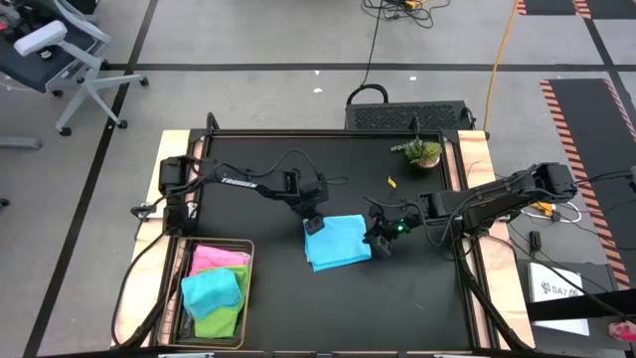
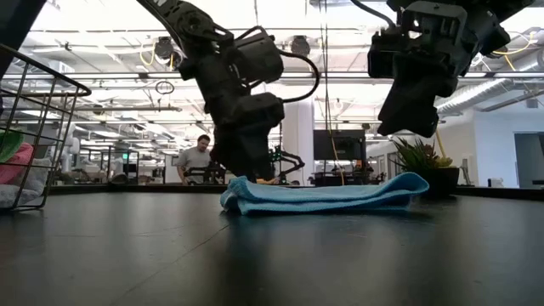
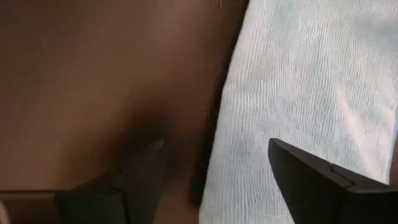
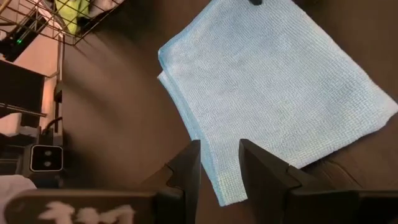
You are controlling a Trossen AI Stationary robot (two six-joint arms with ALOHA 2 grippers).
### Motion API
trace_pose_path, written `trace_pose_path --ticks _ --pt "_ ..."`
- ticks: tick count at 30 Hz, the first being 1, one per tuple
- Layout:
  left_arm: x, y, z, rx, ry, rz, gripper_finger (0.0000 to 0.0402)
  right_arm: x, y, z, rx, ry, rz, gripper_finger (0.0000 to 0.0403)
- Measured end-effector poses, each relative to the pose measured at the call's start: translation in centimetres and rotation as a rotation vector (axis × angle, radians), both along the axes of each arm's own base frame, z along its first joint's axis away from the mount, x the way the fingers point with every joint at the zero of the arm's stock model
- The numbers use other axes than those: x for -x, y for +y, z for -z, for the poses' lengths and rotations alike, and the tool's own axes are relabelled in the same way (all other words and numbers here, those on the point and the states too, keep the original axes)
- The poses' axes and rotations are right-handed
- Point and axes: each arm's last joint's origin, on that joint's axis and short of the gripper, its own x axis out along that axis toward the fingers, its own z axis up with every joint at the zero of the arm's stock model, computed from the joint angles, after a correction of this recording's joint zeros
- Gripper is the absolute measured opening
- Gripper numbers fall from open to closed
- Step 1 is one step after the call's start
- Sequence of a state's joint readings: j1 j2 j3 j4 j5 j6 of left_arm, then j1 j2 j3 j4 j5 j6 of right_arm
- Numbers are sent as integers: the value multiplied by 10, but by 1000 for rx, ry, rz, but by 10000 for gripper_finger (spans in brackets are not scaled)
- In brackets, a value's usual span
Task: Fold microfiber towels
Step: Put the folded blue microfiber cloth into the wire basket
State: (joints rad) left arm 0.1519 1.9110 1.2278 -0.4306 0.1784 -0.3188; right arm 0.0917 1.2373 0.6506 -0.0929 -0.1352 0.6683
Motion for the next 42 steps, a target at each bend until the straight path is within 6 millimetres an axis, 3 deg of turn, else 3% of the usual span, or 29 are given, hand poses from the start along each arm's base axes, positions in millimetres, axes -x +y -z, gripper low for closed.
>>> trace_pose_path --ticks 5,12,23,39,42 --pt "0 -1 0 5 -5 34 294 0 0 0 -20 -1 19 100" --pt "-5 -3 20 8 26 68 271 0 0 -1 -36 3 36 100" --pt "-8 -8 26 57 29 61 249 0 0 -1 -29 0 35 100" --pt "-14 -40 32 116 22 95 25 0 0 -1 2 -7 9 100" --pt "-15 -46 32 111 19 75 10 0 0 -1 7 -9 4 100"
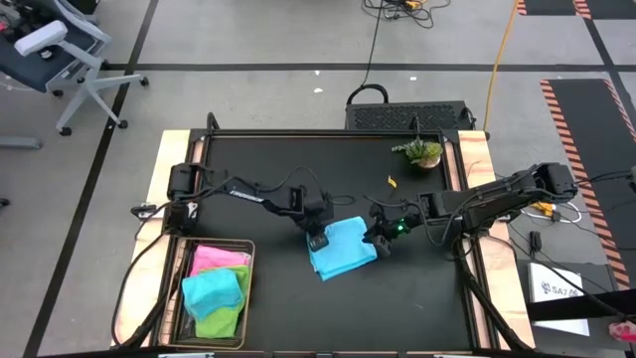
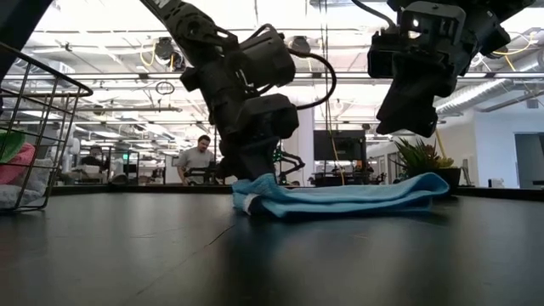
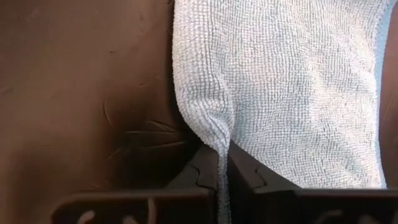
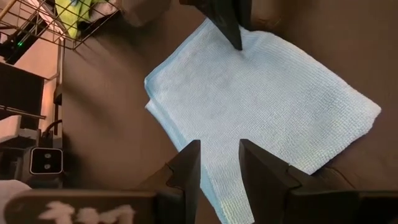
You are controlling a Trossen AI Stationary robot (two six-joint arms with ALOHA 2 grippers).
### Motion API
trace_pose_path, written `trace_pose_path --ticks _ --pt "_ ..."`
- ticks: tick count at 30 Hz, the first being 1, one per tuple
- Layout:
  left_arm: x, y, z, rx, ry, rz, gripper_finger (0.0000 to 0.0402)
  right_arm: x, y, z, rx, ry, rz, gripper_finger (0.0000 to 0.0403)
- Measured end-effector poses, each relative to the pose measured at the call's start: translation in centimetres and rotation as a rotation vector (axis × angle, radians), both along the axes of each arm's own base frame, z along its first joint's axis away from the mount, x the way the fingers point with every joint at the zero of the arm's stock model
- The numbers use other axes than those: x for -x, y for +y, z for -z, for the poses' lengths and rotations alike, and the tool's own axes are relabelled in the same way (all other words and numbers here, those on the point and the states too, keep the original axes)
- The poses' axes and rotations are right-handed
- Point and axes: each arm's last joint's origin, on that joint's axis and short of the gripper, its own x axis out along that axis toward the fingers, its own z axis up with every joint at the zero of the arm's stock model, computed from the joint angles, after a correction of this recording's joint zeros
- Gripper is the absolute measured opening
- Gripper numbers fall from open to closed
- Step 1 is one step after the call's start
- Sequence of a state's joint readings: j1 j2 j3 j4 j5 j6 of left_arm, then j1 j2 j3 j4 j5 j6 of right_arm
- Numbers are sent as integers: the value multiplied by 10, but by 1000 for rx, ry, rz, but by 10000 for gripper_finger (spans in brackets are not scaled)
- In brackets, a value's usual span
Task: Fold microfiber towels
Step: Put the folded blue microfiber cloth into the wire basket
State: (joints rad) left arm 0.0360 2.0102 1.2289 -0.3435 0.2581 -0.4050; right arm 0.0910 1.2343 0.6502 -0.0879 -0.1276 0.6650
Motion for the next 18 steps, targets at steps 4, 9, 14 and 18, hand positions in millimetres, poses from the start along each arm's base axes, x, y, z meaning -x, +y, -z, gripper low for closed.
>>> trace_pose_path --ticks 4,9,14,18 --pt "0 -4 -3 -24 -5 -23 6 0 0 1 16 3 -15 100" --pt "6 -8 -15 -58 6 -85 4 1 0 1 21 14 -18 100" --pt "16 -7 -35 -149 33 -156 2 1 0 1 36 8 -38 100" --pt "21 -9 -35 -162 84 -170 2 1 0 1 48 4 -51 100"
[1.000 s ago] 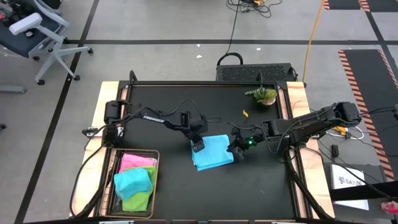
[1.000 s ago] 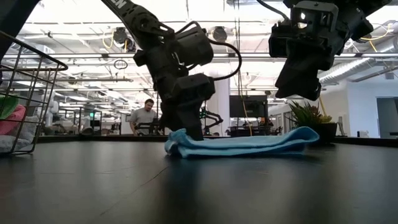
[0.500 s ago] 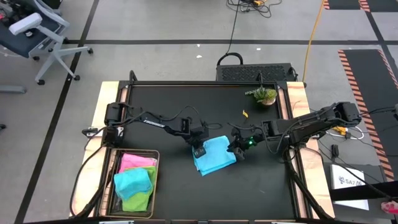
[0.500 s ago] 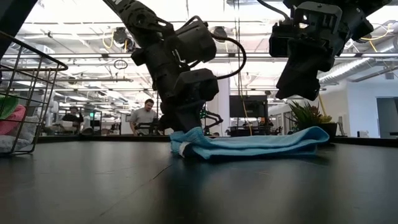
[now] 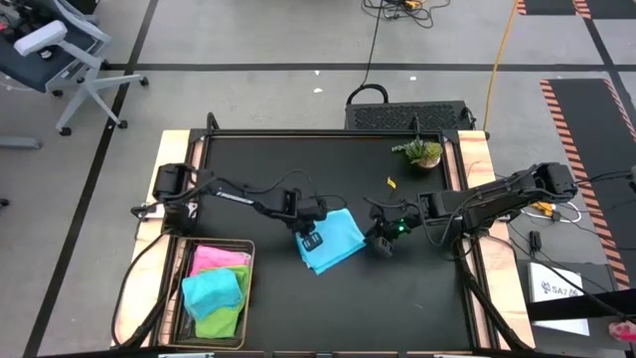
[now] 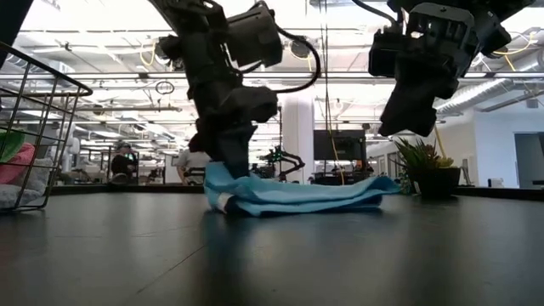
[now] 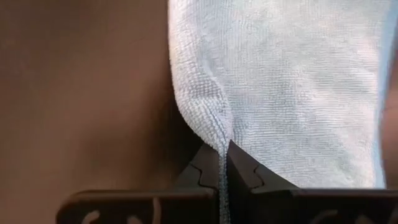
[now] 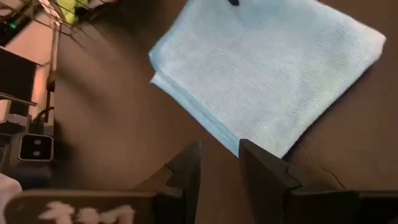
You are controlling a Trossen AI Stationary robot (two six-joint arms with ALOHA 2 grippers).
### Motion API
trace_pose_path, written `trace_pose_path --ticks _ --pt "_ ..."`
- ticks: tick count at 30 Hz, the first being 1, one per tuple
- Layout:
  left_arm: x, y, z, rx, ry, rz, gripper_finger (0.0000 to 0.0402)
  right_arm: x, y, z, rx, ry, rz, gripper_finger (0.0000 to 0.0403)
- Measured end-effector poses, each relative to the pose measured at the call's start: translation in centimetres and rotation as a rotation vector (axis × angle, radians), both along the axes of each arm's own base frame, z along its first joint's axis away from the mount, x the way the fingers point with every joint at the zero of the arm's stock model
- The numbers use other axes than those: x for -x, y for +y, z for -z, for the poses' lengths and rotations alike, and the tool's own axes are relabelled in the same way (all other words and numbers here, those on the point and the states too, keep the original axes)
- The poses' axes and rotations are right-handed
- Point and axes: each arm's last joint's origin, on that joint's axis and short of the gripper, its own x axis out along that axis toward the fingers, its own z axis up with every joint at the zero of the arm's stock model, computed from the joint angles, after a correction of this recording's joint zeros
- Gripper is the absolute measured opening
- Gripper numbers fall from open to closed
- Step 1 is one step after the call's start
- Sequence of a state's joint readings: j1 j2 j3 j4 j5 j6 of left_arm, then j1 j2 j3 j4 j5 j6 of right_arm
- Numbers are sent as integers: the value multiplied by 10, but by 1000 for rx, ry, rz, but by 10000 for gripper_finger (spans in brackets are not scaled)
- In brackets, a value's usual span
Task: Fold microfiber towels
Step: Put the folded blue microfiber cloth into the wire basket
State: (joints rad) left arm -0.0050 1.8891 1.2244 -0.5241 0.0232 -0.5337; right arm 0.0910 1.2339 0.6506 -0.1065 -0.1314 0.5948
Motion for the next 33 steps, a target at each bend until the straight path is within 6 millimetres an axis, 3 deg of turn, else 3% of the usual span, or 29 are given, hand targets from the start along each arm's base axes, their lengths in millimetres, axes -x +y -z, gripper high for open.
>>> trace_pose_path --ticks 21,25,28,33 --pt "2 -10 -10 5 -22 -62 1 2 0 3 13 33 -10 100" --pt "2 -9 -10 -9 -28 -60 1 -2 2 -2 12 -42 -22 99" --pt "1 -9 -11 -12 -29 -61 1 -8 5 -10 33 -143 -55 84" --pt "2 -9 -14 -17 -39 -68 1 -7 4 -8 41 -129 -57 33"
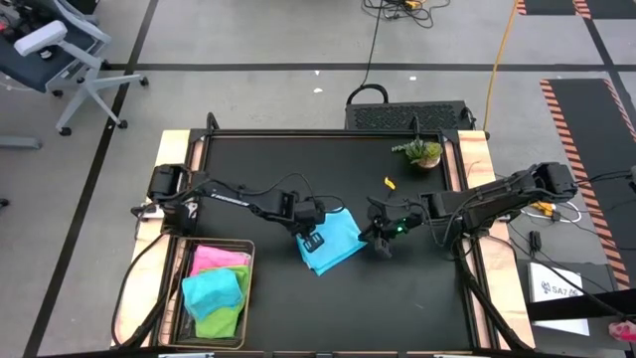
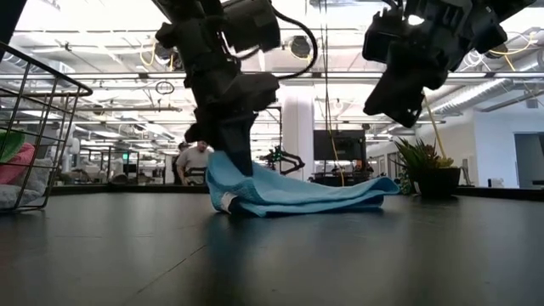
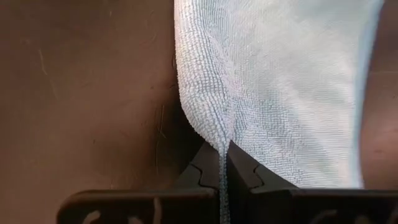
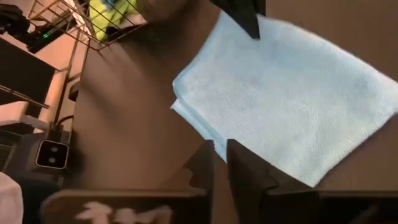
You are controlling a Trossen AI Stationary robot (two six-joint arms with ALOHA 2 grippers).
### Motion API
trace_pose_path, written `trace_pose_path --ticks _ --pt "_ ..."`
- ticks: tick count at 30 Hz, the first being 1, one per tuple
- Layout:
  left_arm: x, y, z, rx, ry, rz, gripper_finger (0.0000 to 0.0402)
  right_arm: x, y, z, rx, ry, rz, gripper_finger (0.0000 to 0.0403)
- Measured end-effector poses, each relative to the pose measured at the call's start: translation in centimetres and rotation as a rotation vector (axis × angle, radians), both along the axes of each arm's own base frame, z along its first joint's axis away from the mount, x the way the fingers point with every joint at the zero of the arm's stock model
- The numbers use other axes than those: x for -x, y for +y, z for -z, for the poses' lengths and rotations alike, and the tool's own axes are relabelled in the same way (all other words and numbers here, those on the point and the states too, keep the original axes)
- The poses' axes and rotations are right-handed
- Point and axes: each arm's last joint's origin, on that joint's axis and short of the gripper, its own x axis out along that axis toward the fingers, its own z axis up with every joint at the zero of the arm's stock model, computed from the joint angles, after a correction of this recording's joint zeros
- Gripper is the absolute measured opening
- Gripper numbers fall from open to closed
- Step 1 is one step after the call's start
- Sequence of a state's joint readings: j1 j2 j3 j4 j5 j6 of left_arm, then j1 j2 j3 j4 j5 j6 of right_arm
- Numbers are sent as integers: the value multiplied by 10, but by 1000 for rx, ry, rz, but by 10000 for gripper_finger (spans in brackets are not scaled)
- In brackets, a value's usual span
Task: Fold microfiber towels
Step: Put the folded blue microfiber cloth into the wire basket
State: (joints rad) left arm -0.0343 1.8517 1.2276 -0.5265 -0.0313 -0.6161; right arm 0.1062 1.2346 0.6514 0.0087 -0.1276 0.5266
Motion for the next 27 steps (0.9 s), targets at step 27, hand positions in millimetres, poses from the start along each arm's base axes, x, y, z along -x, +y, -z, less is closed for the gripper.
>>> trace_pose_path --ticks 27 --pt "144 -35 -203 -101 -694 -350 1 4 -1 5 41 58 -27 8"
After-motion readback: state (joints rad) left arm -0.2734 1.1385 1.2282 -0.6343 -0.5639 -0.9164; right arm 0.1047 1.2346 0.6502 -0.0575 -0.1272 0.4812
